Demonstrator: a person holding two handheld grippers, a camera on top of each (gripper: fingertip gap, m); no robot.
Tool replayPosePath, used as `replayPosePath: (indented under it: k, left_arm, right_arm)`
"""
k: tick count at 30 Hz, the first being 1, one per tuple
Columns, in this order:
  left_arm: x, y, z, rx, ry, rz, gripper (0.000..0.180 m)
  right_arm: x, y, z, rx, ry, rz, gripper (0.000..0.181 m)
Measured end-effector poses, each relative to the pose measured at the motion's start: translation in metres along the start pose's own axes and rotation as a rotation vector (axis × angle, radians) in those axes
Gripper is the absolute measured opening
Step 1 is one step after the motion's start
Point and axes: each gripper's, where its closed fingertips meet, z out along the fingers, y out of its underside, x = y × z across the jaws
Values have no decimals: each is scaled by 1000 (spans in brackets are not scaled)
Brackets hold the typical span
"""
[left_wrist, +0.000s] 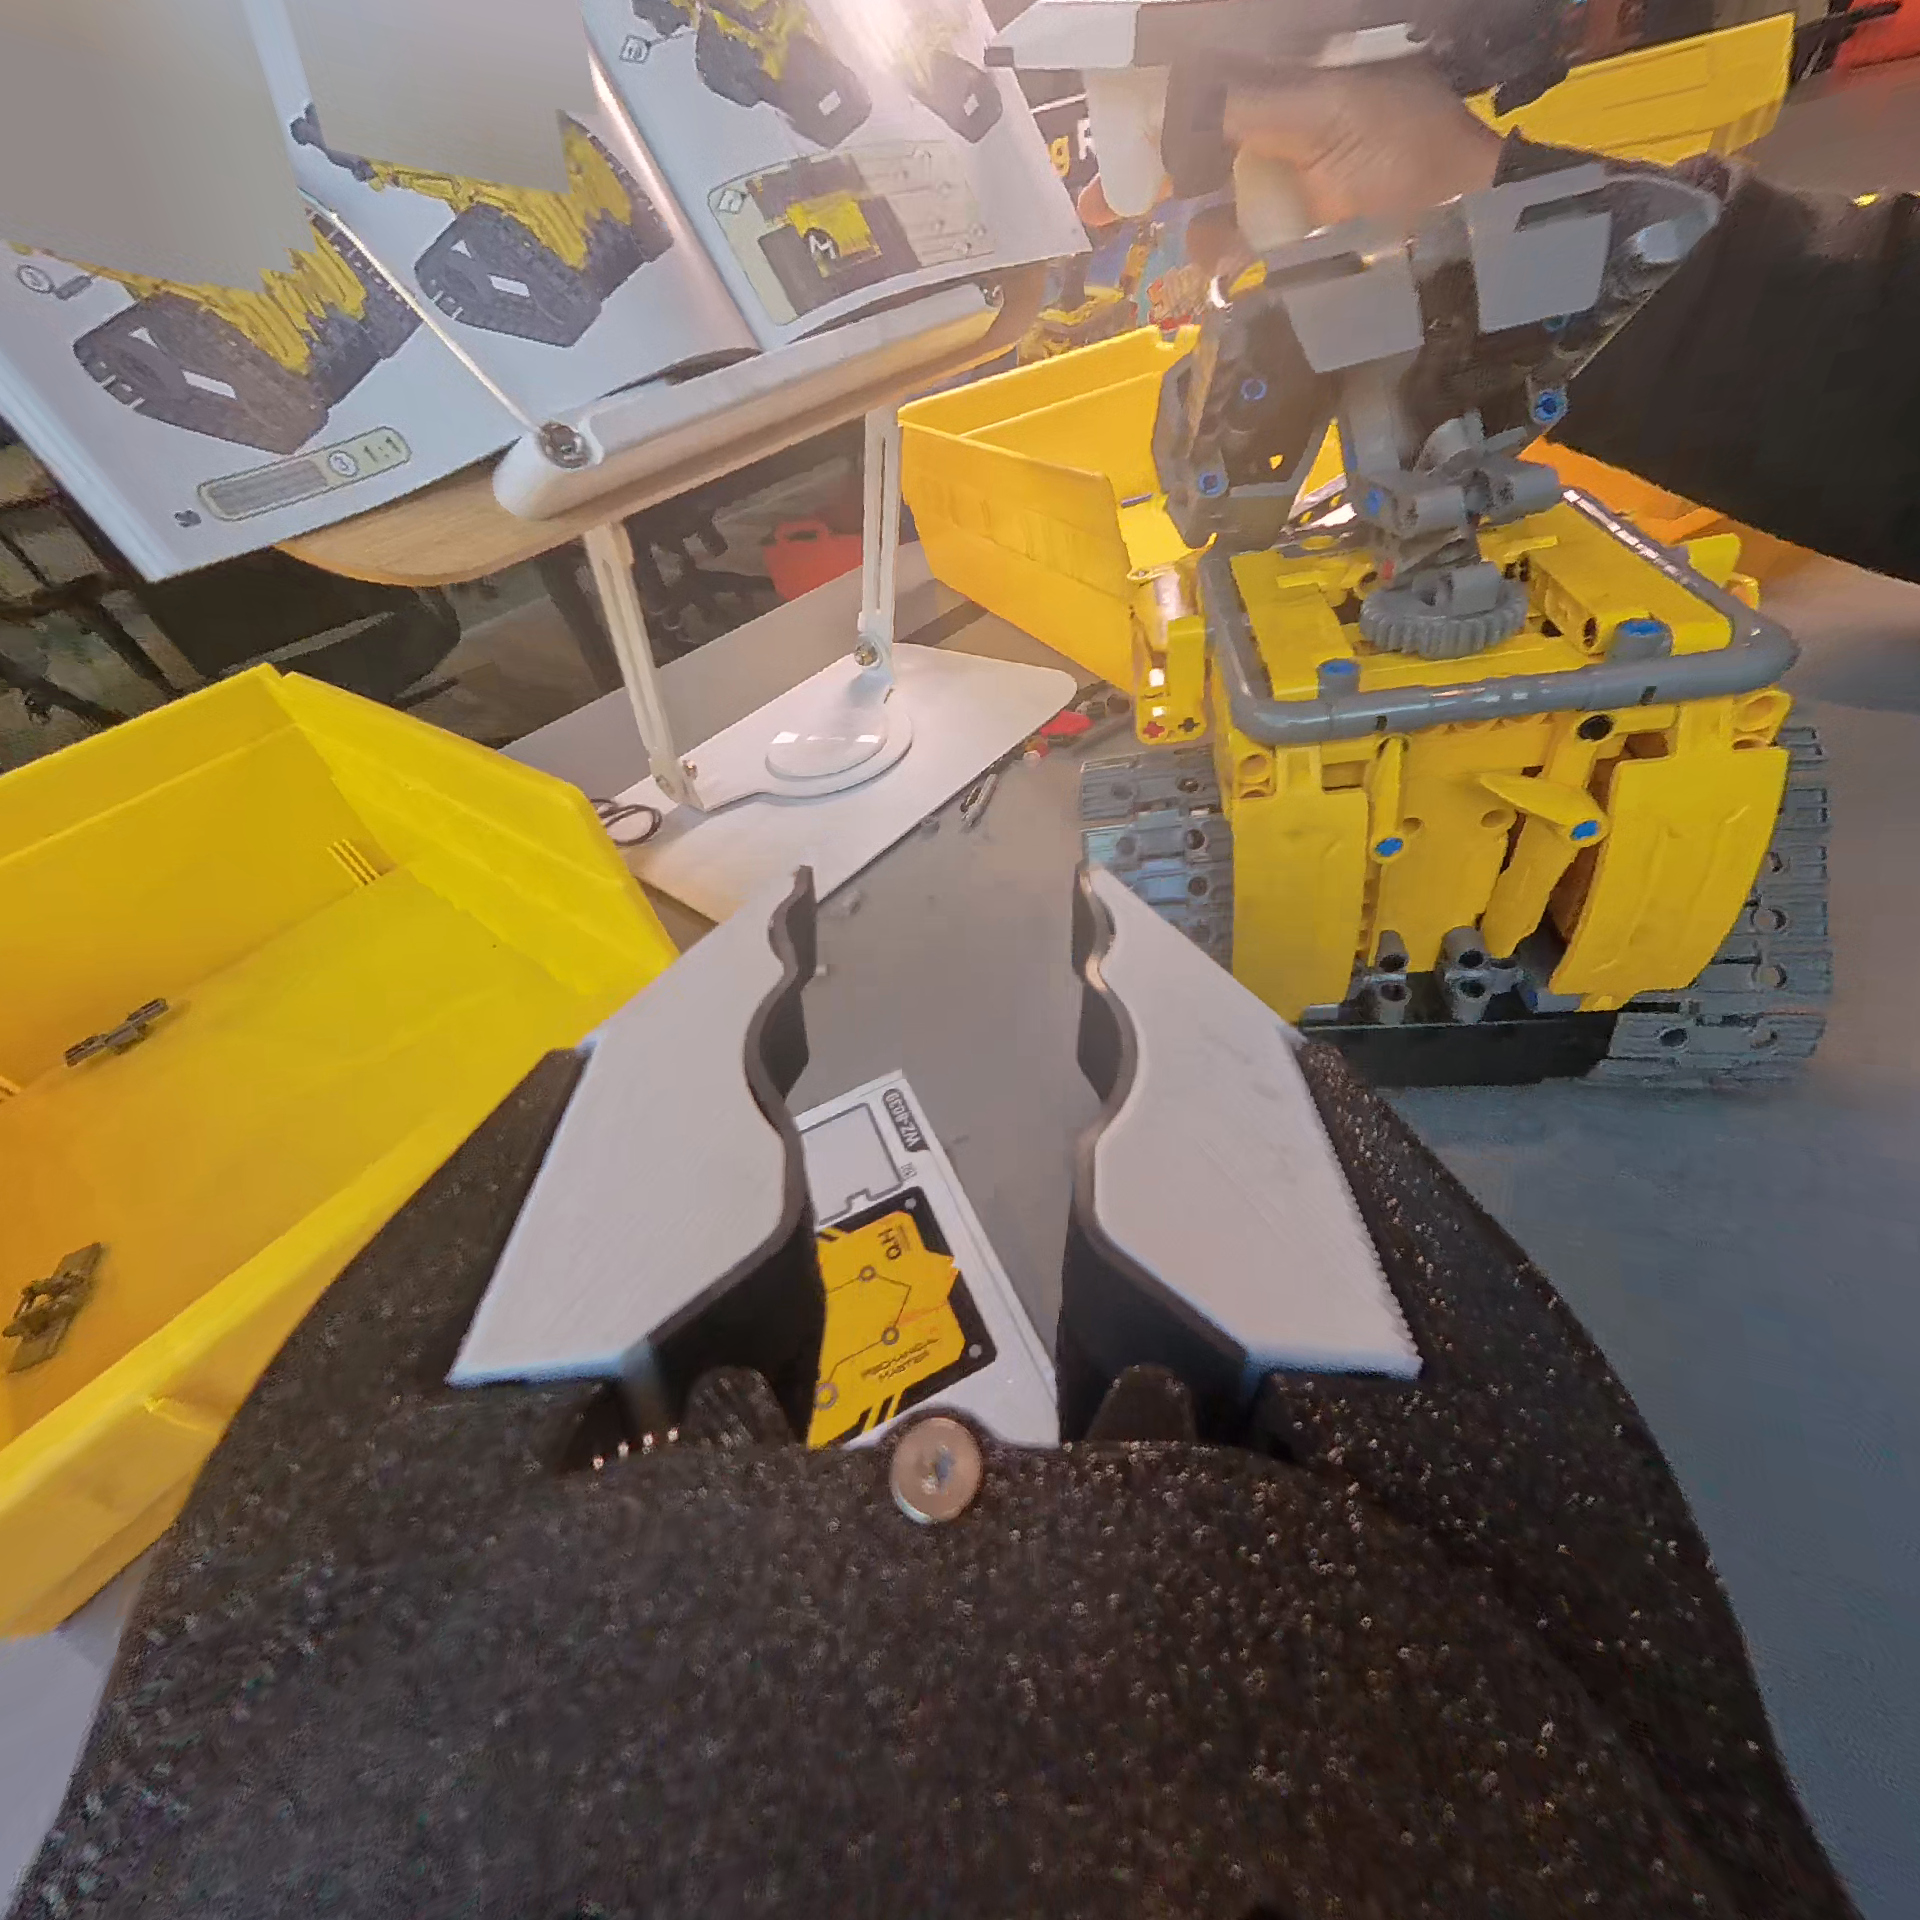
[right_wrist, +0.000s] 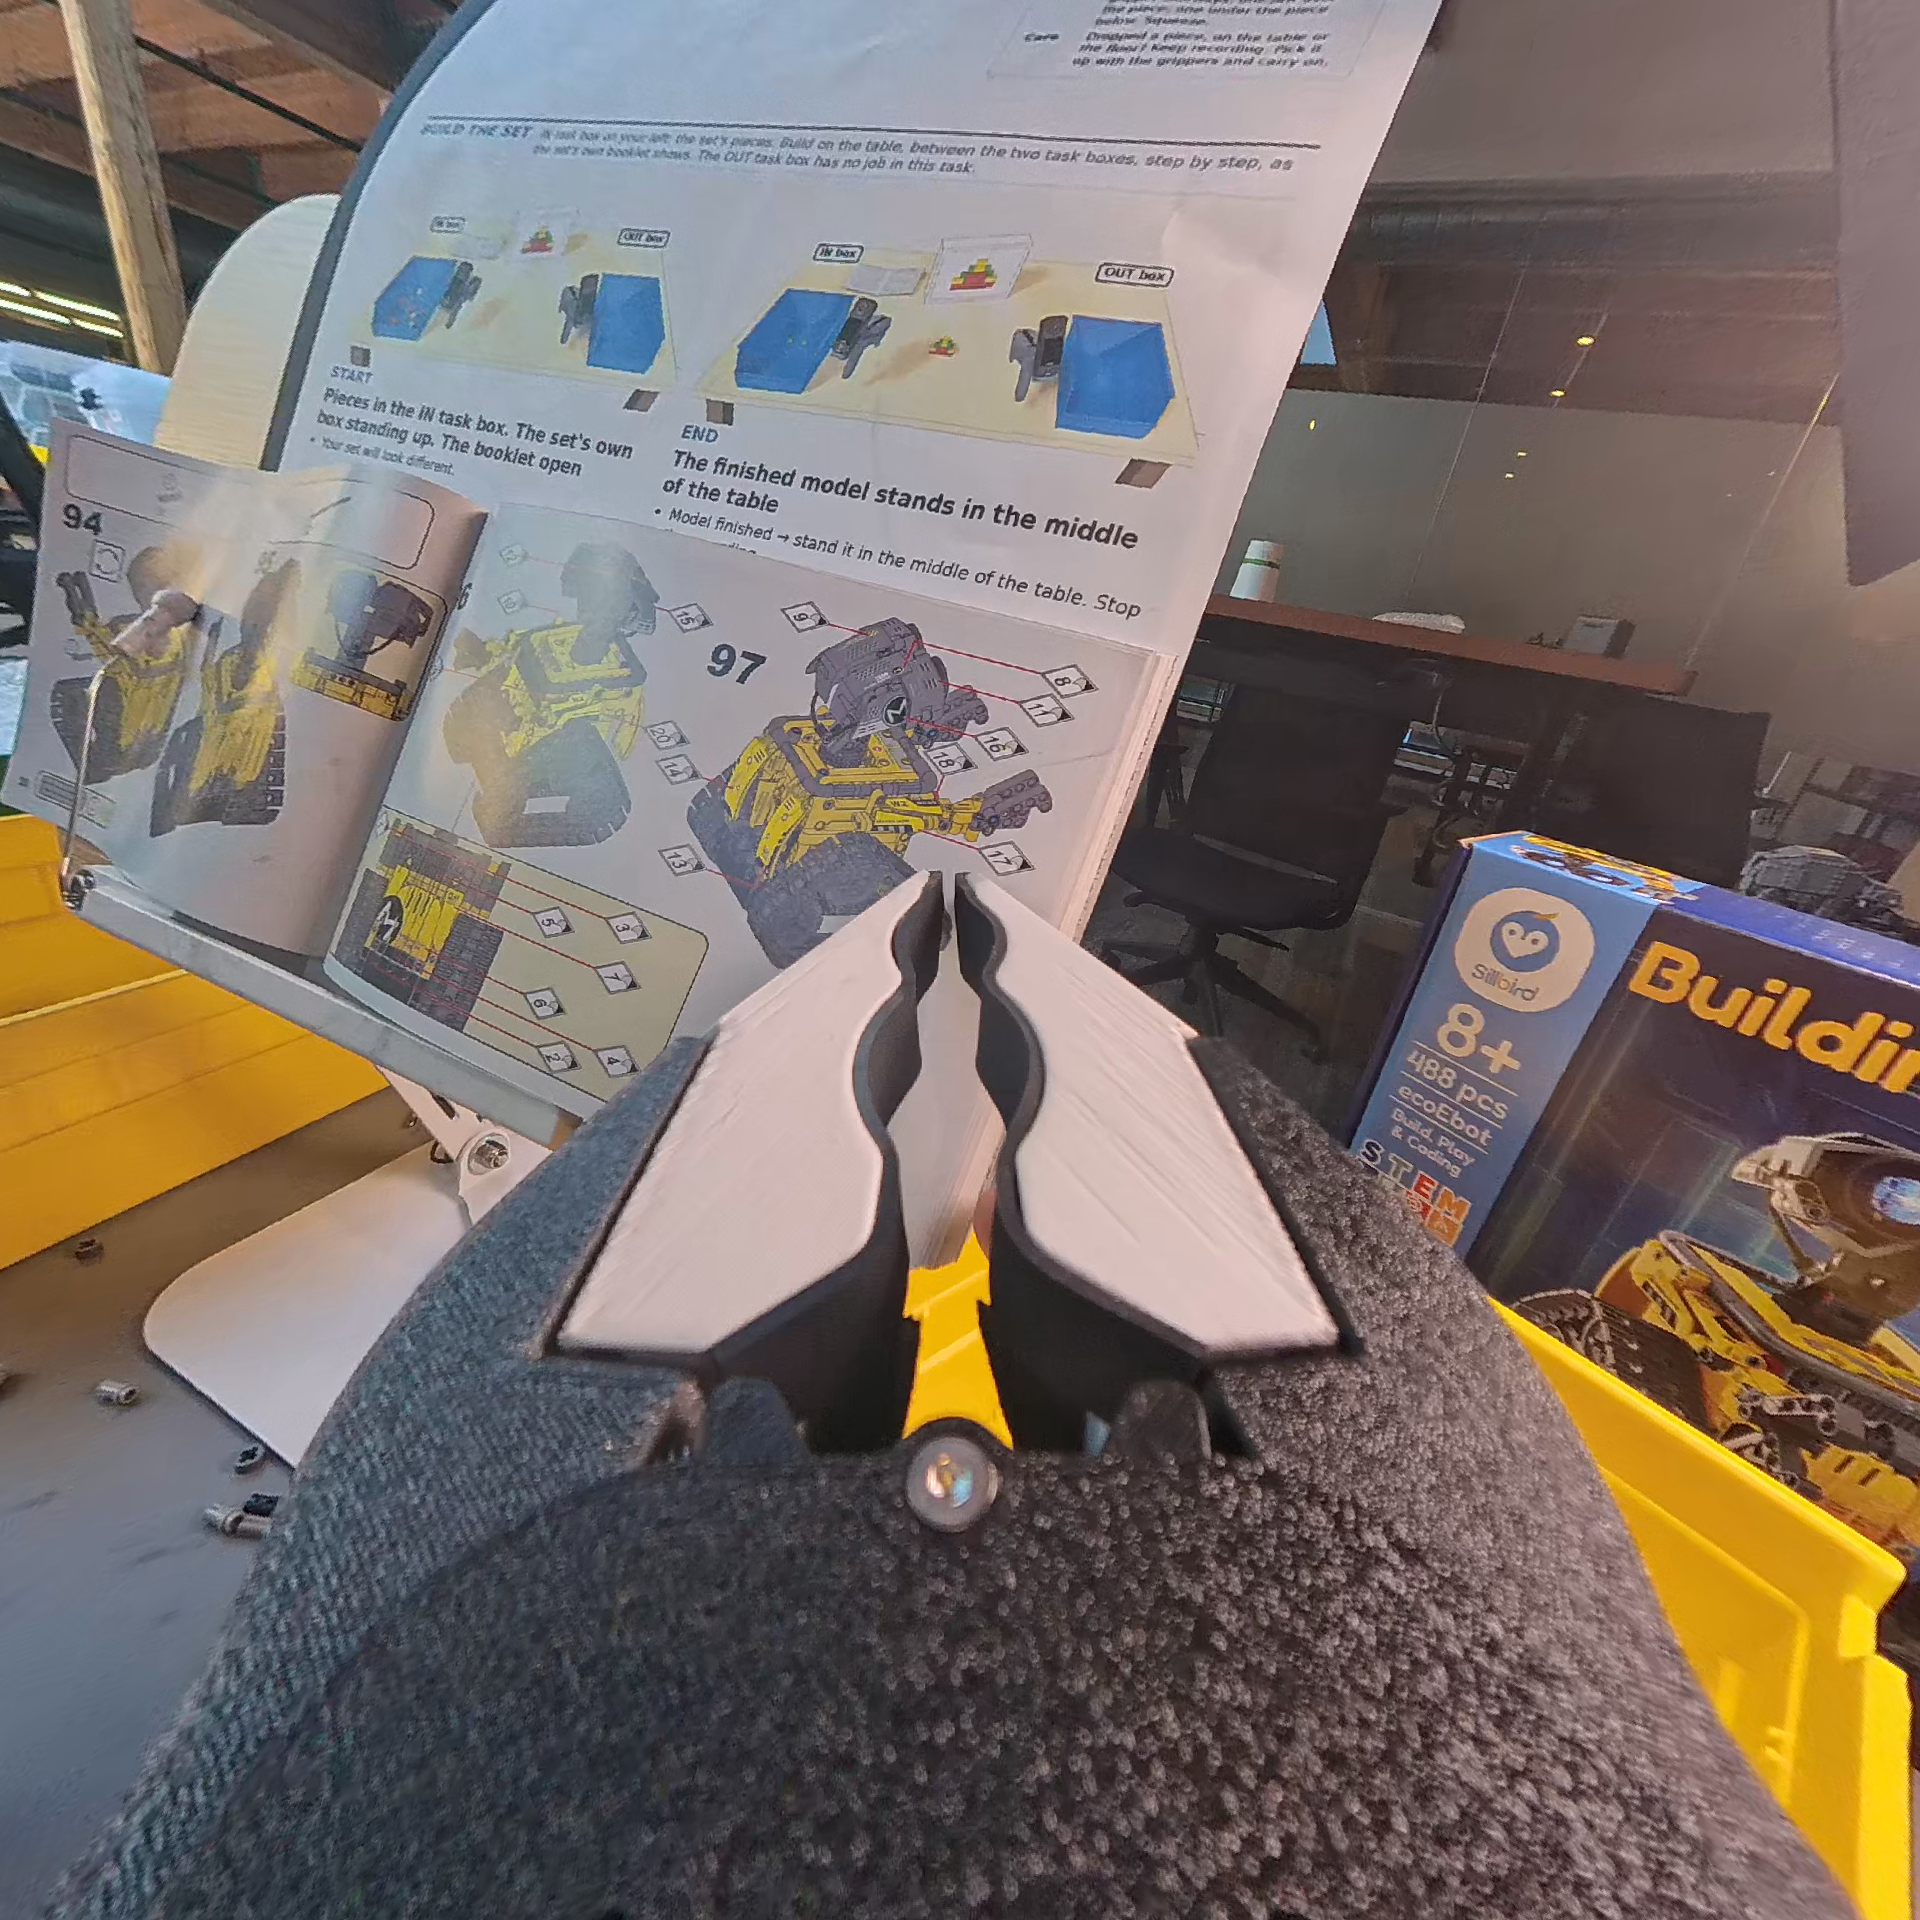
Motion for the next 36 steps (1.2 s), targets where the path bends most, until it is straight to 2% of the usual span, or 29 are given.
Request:
replayPosePath:
  k: [5, 8, 11, 16, 19, 22, 24, 28, 30, 32, 34, 36]
  left_arm:
    - [-41, 29, -10, -201, -101, -36, 69]
    - [-59, 53, -18, -343, -135, -128, 84]
    - [-65, 68, -24, -411, -136, -202, 94]
    - [-62, 84, -29, -501, -118, -216, 108]
    - [-58, 87, -33, -531, -101, -226, 107]
    - [-54, 97, -37, -584, -73, -239, 106]
    - [-50, 104, -38, -620, -48, -247, 104]
    - [-39, 121, -38, -697, -7, -237, 91]
    - [-36, 120, -36, -699, -1, -229, 86]
    - [-35, 119, -36, -701, 1, -225, 82]
    - [-32, 117, -37, -696, 8, -222, 63]
    - [-29, 114, -37, -688, 24, -240, 59]
  right_arm:
    - [-3, -7, -1, 15, -10, -7, 2]
    - [-5, -14, -3, 27, -16, -8, 2]
    - [-10, -15, -4, 12, -39, 7, 4]
    - [-19, -21, -9, -6, -57, 10, 8]
    - [-37, -48, -24, 30, -112, 28, 11]
    - [-95, -80, -50, 27, -353, 46, 16]
    - [-153, -85, -74, -47, -563, 0, 23]
    - [-258, -38, -130, -283, -841, -255, 52]
    - [-287, -14, -148, -345, -856, -384, 65]
    - [-283, -5, -149, -348, -735, -581, 60]
    - [-270, -4, -145, -362, -632, -664, 53]
    - [-254, 6, -143, -403, -607, -726, 42]
